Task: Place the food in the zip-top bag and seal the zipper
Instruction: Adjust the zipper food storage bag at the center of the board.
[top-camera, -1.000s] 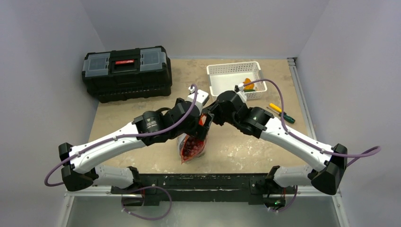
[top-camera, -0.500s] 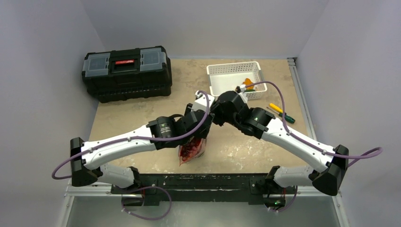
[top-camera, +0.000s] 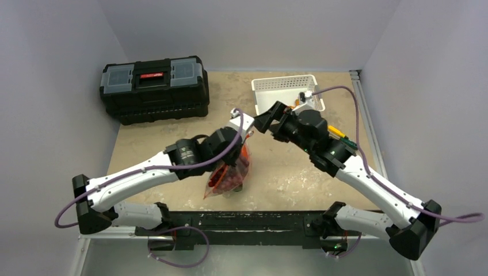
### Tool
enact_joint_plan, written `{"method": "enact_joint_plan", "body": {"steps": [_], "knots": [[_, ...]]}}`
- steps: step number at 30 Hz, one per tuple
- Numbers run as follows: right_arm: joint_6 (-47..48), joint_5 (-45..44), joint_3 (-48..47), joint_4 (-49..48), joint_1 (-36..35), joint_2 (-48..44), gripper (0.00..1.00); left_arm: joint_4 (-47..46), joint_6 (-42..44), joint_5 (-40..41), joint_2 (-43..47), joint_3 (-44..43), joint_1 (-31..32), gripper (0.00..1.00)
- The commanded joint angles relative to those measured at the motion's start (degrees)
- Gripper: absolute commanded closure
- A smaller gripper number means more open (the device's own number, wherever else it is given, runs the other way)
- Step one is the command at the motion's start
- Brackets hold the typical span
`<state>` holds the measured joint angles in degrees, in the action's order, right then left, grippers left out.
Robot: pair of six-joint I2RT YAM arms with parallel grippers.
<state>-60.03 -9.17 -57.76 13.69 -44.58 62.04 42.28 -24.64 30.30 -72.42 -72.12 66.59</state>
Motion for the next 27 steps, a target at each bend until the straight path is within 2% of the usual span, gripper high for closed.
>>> {"method": "enact_joint_plan", "body": {"steps": [1, 3, 7, 8, 11, 14, 17, 27], "knots": [[34.30, 18.02, 2.03, -16.92, 6.01, -5.27, 0.01, -3.27, 10.48, -23.10, 7.81, 1.07, -8.61, 1.00], [42.10, 25.71, 0.82, -14.98, 8.44, -4.47, 0.01, -2.04, 14.75, -30.22, 8.98, 0.64, -11.98, 1.00], [52.16, 50.22, 3.12, -18.42, 11.76, -2.19, 0.01, 1.97, 21.78, -45.88, 8.51, -2.00, -19.85, 1.00], [54.53, 54.02, 3.29, -18.37, 11.88, -1.28, 0.01, 2.38, 23.08, -48.89, 8.34, -2.32, -21.39, 1.00], [54.72, 64.52, 6.38, -24.89, 12.29, 0.50, 0.02, 3.07, 26.38, -56.83, 7.52, -2.59, -24.72, 1.00], [48.26, 70.92, 11.52, -38.86, 12.49, 2.05, 0.07, 2.80, 27.43, -59.59, 7.10, -2.06, -27.17, 1.00], [43.33, 74.38, 14.48, -47.54, 12.51, 5.06, 0.14, 1.62, 27.02, -61.70, 7.31, -1.23, -28.97, 1.00], [39.89, 75.51, 14.23, -54.42, 12.50, 10.33, 0.40, -1.42, 25.14, -64.70, 8.60, 1.61, -29.69, 1.00]]}}
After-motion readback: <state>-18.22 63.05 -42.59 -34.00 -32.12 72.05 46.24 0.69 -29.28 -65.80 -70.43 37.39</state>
